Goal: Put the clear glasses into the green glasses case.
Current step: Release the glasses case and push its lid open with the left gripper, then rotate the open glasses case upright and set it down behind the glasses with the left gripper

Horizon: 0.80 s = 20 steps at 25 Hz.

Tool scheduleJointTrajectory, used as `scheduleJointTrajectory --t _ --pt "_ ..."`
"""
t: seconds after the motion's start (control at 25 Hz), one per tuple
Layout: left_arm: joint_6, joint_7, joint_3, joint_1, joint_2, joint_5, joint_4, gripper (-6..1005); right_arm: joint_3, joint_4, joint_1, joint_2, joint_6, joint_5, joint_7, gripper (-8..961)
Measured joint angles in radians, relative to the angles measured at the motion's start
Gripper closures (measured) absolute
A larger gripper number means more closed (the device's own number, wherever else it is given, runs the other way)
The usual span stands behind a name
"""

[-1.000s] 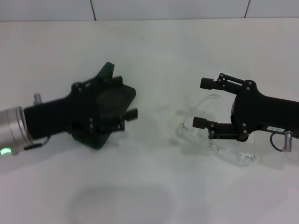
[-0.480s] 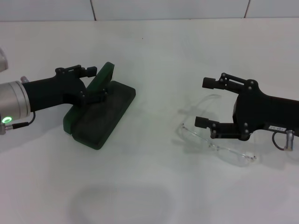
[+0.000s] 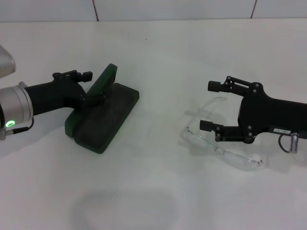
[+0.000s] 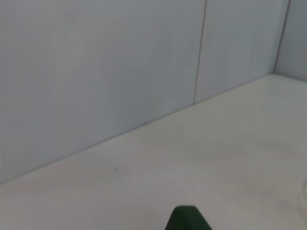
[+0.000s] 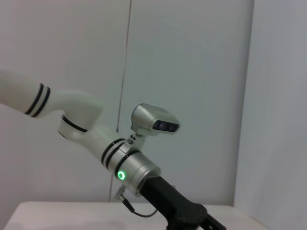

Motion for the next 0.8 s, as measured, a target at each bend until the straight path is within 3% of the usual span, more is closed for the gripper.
scheduleJointTrajectory --t 0.28,0.8 --pt "-0.002 -0.030 0.006 -0.005 -0.004 0.038 0.002 267 0.000 -0.005 -0.002 -0.001 0.018 -0.002 0.000 105" --pt "0.001 0.010 0.008 -0.020 0.003 0.044 0.028 663 -0.005 -0.009 -0.035 -0.002 -0.010 -0.049 -0.027 105"
